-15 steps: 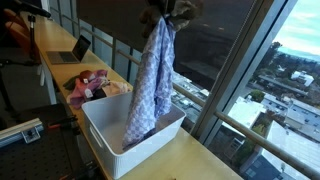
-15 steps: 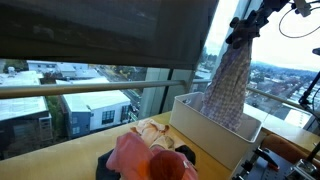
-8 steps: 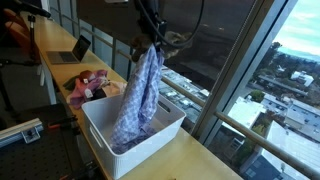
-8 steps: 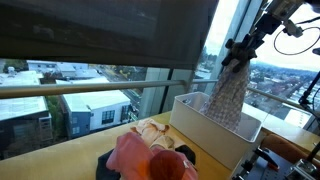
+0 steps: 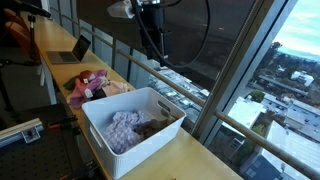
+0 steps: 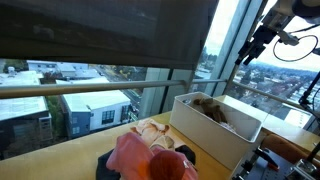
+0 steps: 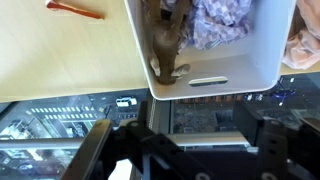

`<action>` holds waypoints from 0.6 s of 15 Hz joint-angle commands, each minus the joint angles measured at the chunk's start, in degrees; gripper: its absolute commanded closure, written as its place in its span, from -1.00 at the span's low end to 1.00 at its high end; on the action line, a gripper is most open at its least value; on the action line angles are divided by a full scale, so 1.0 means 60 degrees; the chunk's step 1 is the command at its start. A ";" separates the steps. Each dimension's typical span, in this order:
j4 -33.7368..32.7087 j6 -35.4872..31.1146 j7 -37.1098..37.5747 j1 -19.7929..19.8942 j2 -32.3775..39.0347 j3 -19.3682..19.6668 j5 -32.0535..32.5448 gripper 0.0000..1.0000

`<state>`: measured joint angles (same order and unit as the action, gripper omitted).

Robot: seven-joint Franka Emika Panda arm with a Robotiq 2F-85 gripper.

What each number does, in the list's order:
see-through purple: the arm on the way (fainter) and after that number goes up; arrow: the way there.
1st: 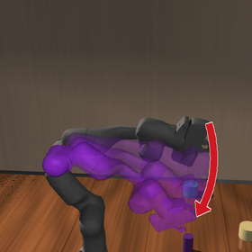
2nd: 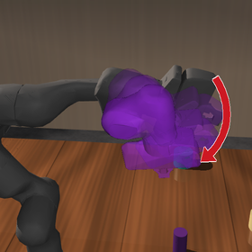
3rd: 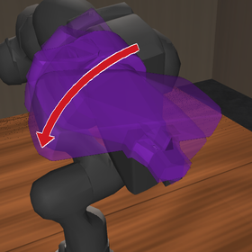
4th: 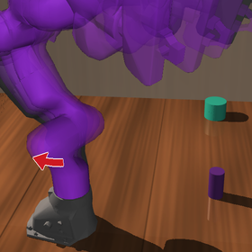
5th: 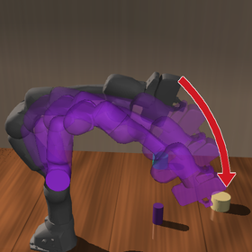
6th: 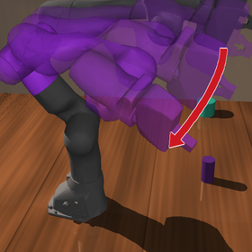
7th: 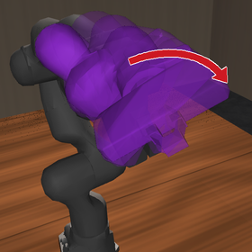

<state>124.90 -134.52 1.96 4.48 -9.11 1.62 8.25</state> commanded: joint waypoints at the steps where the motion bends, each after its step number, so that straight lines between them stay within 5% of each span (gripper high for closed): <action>1: 0.0274 -0.0123 0.0239 -0.0183 -0.0126 -0.0172 0.0238 -1.00; 9: 0.1415 -0.0874 0.0280 -0.1309 -0.0014 -0.1064 -0.0397 -1.00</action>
<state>131.07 -137.29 3.26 -1.13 -9.16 -3.01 7.65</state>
